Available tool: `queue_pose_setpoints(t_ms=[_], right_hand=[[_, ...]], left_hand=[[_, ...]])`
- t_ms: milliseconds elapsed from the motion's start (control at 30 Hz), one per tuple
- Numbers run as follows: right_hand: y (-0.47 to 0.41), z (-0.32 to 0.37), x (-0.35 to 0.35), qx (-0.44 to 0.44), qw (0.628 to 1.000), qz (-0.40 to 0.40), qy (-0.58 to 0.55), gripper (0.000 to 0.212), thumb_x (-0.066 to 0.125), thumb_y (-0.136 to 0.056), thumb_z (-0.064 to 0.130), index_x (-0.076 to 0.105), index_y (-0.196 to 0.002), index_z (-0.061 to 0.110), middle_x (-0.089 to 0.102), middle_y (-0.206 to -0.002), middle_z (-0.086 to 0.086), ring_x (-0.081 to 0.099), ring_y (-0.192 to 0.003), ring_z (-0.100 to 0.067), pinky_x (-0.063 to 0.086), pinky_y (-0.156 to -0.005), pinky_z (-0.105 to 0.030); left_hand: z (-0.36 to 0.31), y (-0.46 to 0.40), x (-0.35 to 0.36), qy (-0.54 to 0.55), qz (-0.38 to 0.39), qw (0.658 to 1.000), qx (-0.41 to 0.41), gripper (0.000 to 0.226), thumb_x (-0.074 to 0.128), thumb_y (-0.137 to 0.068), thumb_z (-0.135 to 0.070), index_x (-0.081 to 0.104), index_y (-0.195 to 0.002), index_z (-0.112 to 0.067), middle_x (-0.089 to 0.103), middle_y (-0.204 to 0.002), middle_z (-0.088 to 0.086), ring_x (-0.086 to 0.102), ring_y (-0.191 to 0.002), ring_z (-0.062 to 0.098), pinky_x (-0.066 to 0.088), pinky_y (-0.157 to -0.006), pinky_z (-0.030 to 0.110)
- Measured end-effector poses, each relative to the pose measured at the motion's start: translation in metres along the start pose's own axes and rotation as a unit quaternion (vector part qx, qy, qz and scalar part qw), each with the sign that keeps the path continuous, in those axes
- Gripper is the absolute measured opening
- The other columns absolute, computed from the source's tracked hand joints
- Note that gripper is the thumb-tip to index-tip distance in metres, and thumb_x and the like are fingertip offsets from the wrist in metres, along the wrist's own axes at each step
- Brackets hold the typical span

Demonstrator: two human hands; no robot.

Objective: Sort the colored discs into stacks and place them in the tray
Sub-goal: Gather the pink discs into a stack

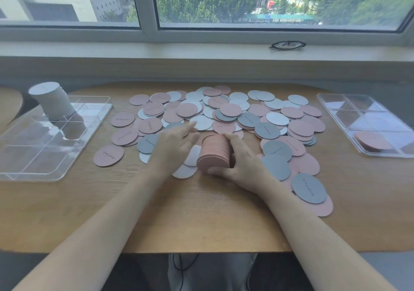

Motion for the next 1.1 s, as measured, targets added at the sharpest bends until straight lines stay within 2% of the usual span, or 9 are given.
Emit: queue_pose_setpoints(t_ms=[67,167,267,467,633,733,933,1000,1100], right_hand=[[0.000,0.000,0.001,0.001,1.000,0.007,0.003,0.098,0.082,-0.072,0.053,0.029,-0.150,0.024,0.041,-0.139,0.014,0.039,-0.125,0.000,0.037,-0.109,-0.029],[0.000,0.000,0.000,-0.005,1.000,0.007,0.009,0.099,0.082,-0.072,0.053,0.029,-0.150,0.024,0.042,-0.143,0.011,0.036,-0.124,0.002,0.034,-0.108,-0.026],[0.000,-0.001,0.000,-0.009,1.000,0.003,0.013,0.098,0.082,-0.072,0.052,0.029,-0.150,0.024,0.040,-0.137,0.016,0.034,-0.119,0.007,0.031,-0.104,-0.020],[0.001,0.001,-0.001,-0.001,1.000,0.002,0.012,0.098,0.082,-0.072,0.052,0.030,-0.150,0.024,0.042,-0.141,0.013,0.033,-0.118,0.008,0.033,-0.105,-0.022],[0.001,0.000,-0.001,0.008,1.000,0.004,-0.001,0.097,0.084,-0.070,0.051,0.033,-0.148,0.026,0.045,-0.137,0.013,0.044,-0.121,-0.003,0.041,-0.106,-0.031],[0.002,-0.001,0.001,0.010,1.000,0.013,-0.012,0.097,0.085,-0.069,0.050,0.034,-0.147,0.026,0.048,-0.135,0.011,0.052,-0.118,-0.009,0.043,-0.104,-0.035],[0.002,-0.003,0.003,-0.002,0.999,0.019,-0.036,0.095,0.087,-0.070,0.043,0.035,-0.147,0.024,0.051,-0.135,0.010,0.054,-0.122,-0.010,0.043,-0.101,-0.023],[0.001,-0.004,0.003,0.005,0.999,0.016,-0.045,0.096,0.087,-0.069,0.044,0.035,-0.148,0.025,0.051,-0.136,0.010,0.054,-0.123,-0.008,0.045,-0.102,-0.024],[0.001,-0.006,0.002,-0.001,0.999,0.002,-0.050,0.098,0.088,-0.069,0.038,0.033,-0.149,0.022,0.048,-0.138,0.009,0.047,-0.128,-0.006,0.040,-0.100,-0.011]], left_hand=[[0.022,0.003,-0.022,-0.145,-0.080,0.986,-0.032,0.035,0.063,-0.094,-0.033,0.064,-0.126,-0.018,0.067,-0.117,0.001,0.057,-0.115,0.025,0.036,-0.099,0.037],[0.049,0.005,-0.027,-0.284,-0.029,0.953,-0.100,0.054,0.061,-0.088,-0.054,0.059,-0.129,-0.019,0.061,-0.124,0.004,0.050,-0.121,0.027,0.033,-0.099,0.040],[0.057,0.001,-0.034,-0.320,-0.021,0.944,-0.084,0.057,0.056,-0.087,-0.064,0.062,-0.124,-0.021,0.065,-0.120,0.002,0.053,-0.117,0.025,0.034,-0.098,0.039],[0.043,-0.001,-0.039,-0.344,-0.047,0.938,0.010,0.033,0.057,-0.093,-0.050,0.074,-0.091,-0.022,0.072,-0.084,0.001,0.062,-0.093,0.025,0.037,-0.090,0.038],[0.035,0.010,-0.046,-0.289,-0.118,0.949,0.052,0.049,0.038,-0.095,-0.048,0.070,-0.076,-0.015,0.065,-0.064,0.001,0.061,-0.079,0.026,0.035,-0.082,0.035],[0.015,0.019,-0.049,-0.205,-0.155,0.963,0.078,0.036,0.048,-0.095,-0.042,0.070,-0.081,-0.017,0.065,-0.070,-0.003,0.059,-0.083,0.022,0.031,-0.083,0.029],[-0.014,0.015,-0.022,0.016,-0.098,0.994,0.033,0.019,0.057,-0.100,-0.028,0.071,-0.094,-0.017,0.066,-0.077,-0.009,0.056,-0.069,0.007,0.040,-0.066,0.016],[-0.014,0.011,-0.009,0.078,-0.069,0.995,0.009,0.019,0.056,-0.101,-0.031,0.069,-0.091,-0.020,0.068,-0.078,-0.007,0.062,-0.075,0.009,0.050,-0.072,0.029],[-0.005,0.008,0.009,0.151,-0.030,0.988,-0.035,0.023,0.051,-0.098,-0.042,0.066,-0.091,-0.027,0.069,-0.084,-0.006,0.067,-0.085,0.014,0.053,-0.083,0.045]])
Point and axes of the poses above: each hand's wrist, its own y-axis away from the middle knuckle, its own x-axis out of the palm, z = x × y, the point moved 7 cm from there along -y, towards the middle knuckle
